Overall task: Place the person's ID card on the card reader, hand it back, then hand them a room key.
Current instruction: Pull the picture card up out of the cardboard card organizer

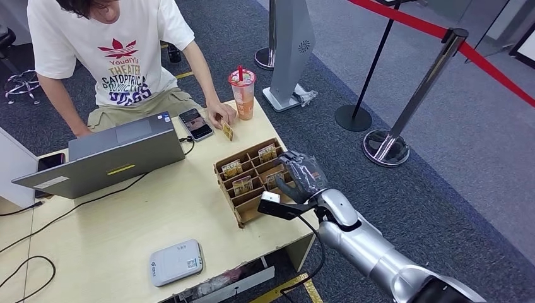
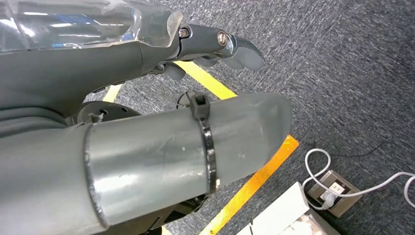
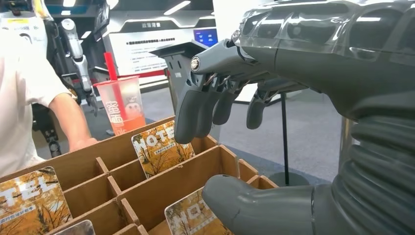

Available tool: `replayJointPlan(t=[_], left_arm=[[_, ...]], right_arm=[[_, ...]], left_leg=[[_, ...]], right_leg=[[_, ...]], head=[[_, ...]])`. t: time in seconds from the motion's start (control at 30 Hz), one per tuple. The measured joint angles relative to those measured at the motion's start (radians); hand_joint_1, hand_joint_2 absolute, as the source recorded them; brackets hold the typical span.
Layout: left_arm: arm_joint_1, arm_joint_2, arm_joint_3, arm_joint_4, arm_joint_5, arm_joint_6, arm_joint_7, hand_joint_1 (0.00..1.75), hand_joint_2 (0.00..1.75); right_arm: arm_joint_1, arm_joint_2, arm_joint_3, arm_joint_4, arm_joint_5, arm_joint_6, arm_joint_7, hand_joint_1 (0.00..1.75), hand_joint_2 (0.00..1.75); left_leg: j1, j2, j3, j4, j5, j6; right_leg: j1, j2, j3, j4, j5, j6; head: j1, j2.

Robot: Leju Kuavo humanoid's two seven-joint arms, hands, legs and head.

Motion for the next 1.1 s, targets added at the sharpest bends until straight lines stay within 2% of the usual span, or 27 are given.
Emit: replayJointPlan(t=[0.23,0.87,1.1], left_arm=[[0.0,0.0,0.0,0.0,-0.008,0.003,-0.01,0.0,0.0],[0.002,-0.002,0.0,-0.019,-0.031,0.0,-0.008,0.0,0.0],[0.004,-0.002,0.0,-0.025,-0.033,-0.01,0.001,0.0,0.0]], right_arm=[[0.013,-0.019,-0.01,-0.037,-0.009,0.037,0.007,0.8,1.75],[-0.009,-0.018,0.01,-0.039,-0.004,0.073,0.008,0.97,1.75],[-0.011,-0.012,0.023,-0.025,-0.003,0.076,0.01,0.98,1.75]], left_leg=[[0.0,0.0,0.0,0.0,0.0,0.0],[0.0,0.0,0.0,0.0,0.0,0.0],[0.0,0.0,-0.001,0.0,0.0,0.0]], right_leg=[[0.0,0.0,0.0,0.0,0.0,0.0],[0.0,0.0,0.0,0.0,0.0,0.0],[0.0,0.0,0.0,0.0,0.0,0.0]], head=[[0.0,0.0],[0.0,0.0],[0.0,0.0]])
